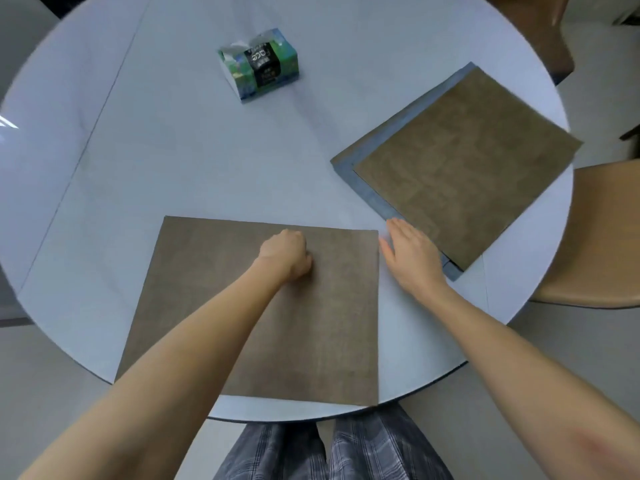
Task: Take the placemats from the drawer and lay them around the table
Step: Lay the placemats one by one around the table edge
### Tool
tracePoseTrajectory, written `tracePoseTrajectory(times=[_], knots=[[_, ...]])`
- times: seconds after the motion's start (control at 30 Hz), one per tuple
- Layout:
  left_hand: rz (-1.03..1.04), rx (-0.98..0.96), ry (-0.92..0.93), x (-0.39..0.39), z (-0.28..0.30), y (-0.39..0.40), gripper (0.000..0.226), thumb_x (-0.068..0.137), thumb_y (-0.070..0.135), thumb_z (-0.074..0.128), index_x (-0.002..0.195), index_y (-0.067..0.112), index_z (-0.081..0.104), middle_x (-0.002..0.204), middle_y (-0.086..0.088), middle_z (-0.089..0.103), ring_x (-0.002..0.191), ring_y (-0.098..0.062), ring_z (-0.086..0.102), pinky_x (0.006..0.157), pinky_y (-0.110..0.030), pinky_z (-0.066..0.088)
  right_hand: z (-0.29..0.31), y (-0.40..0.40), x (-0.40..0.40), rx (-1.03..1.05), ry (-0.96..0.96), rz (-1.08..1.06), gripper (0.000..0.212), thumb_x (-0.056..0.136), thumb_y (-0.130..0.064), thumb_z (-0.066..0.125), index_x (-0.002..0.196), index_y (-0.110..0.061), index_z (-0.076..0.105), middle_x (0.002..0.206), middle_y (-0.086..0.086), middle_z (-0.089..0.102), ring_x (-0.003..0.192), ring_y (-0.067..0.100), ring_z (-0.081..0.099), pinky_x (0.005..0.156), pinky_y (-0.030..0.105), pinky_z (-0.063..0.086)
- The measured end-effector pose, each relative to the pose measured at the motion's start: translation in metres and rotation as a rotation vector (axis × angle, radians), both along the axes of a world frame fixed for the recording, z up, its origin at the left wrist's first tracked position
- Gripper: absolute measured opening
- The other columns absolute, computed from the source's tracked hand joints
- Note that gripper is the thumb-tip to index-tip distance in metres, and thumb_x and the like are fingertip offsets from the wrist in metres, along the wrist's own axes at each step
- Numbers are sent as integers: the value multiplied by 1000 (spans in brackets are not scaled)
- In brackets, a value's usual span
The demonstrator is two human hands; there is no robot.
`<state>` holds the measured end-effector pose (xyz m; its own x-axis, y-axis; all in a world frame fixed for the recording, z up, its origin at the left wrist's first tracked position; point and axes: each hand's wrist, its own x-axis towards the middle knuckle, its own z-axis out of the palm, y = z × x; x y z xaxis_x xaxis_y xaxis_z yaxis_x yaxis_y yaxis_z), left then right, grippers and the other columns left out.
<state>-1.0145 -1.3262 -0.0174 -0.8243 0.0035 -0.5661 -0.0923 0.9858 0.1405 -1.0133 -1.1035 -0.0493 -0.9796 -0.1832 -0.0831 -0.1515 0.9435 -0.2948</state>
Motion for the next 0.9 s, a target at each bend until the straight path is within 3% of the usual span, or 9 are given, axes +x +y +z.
tracePoseTrajectory(times=[0.07,0.17,0.3,0.47,0.57,0.67,0.73,0.8,0.9], knots=[[92,99,24,-13,7,12,24,91,25,48,94,6,63,104,-12,64,99,-33,62,76,-33,49,15,28,-21,-17,82,-59,43,98,-29,40,126,2,53,129,18,57,124,33,50,103,39,36],[385,475,90,-36,19,58,33,93,26,52,115,7,66,112,-9,66,106,-27,62,91,-36,51,23,79,-44,10,-59,-190,57,96,-32,49,144,-4,33,152,16,33,142,29,27,116,40,22],[824,957,-162,-54,22,143,25,97,26,51,113,7,58,106,-11,58,98,-23,57,91,-39,53,9,132,-43,87,-347,-78,82,92,-51,50,153,-14,8,161,11,1,148,24,2,120,40,11],[1133,950,-72,-69,2,199,24,94,25,54,76,10,50,82,-9,54,80,-27,55,72,-34,46,-12,159,-35,112,-460,77,99,87,-54,56,152,-18,-9,158,8,-21,148,22,-13,120,38,11],[1290,1060,-126,-70,6,213,18,97,24,51,98,5,49,77,-8,52,67,-22,52,76,-35,47,-14,165,-35,73,-450,108,97,88,-51,55,152,-19,-10,158,7,-23,147,21,-14,120,36,8],[1372,1094,-128,-71,5,218,38,96,25,54,125,2,47,126,-16,59,106,-31,63,81,-32,47,-15,170,-34,99,-439,148,98,87,-52,56,152,-20,-10,157,7,-23,147,20,-15,120,36,0],[1404,1155,-123,-73,4,221,42,94,25,58,128,2,51,123,-9,62,102,-26,65,79,-29,50,-15,174,-34,103,-445,173,102,84,-54,58,152,-21,-11,157,6,-23,147,18,-16,121,36,-3],[1363,1194,-119,-74,7,230,31,93,25,61,117,7,58,99,-4,68,79,-19,64,73,-26,52,-14,177,-34,82,-457,195,106,81,-55,60,152,-21,-11,158,5,-22,147,17,-15,121,36,-4],[985,942,13,-70,7,253,42,94,23,57,133,11,48,125,-9,61,114,-27,58,98,-37,48,-7,186,-34,79,-455,263,105,81,-50,62,152,-21,-10,159,3,-17,147,16,-12,121,35,-5]])
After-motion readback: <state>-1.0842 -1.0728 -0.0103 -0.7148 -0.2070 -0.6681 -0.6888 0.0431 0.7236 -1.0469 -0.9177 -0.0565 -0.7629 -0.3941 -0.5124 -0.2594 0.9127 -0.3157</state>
